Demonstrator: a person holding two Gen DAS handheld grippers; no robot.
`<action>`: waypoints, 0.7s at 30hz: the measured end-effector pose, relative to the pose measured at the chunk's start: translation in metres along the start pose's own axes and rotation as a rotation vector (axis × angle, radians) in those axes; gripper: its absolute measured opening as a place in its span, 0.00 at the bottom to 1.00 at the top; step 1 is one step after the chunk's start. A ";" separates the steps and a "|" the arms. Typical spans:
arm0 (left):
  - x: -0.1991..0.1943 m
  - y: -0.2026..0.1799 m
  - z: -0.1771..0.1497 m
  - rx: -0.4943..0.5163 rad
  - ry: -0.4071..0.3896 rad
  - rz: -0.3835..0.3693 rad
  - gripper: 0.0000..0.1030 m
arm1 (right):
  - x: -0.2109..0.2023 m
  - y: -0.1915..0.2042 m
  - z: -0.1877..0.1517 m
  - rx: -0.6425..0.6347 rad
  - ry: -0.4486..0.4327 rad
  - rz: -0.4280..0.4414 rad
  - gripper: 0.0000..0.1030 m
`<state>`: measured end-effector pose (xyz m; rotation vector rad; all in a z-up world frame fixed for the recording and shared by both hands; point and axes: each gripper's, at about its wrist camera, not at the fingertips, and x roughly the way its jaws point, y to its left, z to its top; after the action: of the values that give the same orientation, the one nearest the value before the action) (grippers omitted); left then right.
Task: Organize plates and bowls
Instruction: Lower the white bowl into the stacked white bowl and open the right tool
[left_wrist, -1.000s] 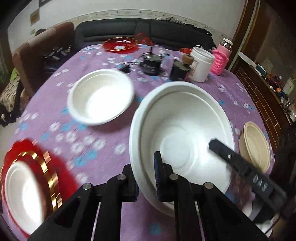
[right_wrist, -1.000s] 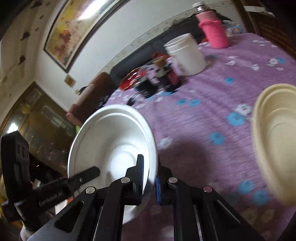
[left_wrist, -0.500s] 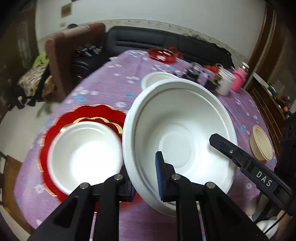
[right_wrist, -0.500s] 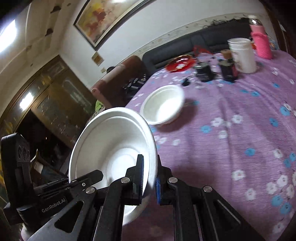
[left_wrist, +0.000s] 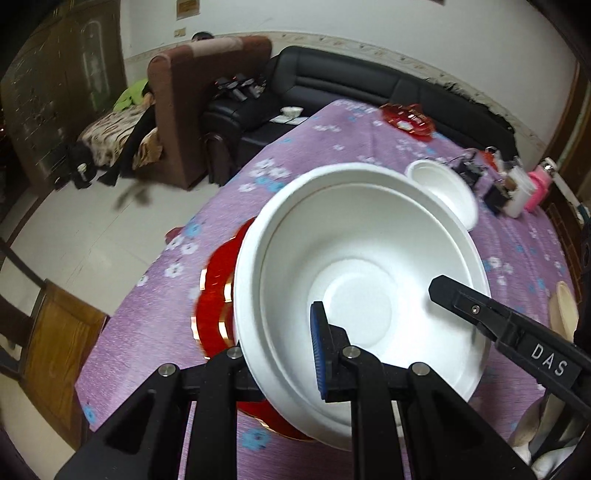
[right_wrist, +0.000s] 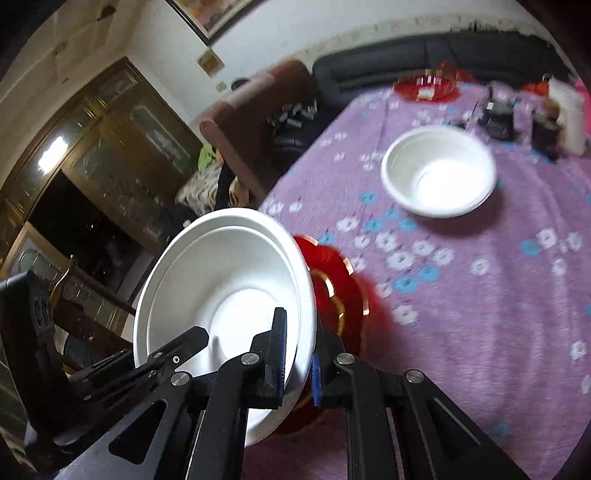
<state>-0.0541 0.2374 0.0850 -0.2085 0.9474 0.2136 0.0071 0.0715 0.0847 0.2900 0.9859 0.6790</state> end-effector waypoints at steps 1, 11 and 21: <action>0.003 0.004 0.000 -0.001 0.008 0.005 0.16 | 0.008 0.001 0.001 0.009 0.016 -0.001 0.12; 0.007 0.034 0.001 -0.050 0.027 -0.020 0.49 | 0.035 0.015 0.002 -0.042 0.054 -0.098 0.12; -0.013 0.072 -0.009 -0.178 -0.008 -0.087 0.52 | 0.037 0.022 -0.001 -0.098 0.027 -0.180 0.17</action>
<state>-0.0881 0.3033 0.0847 -0.4118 0.9095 0.2186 0.0109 0.1123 0.0709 0.1045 0.9883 0.5666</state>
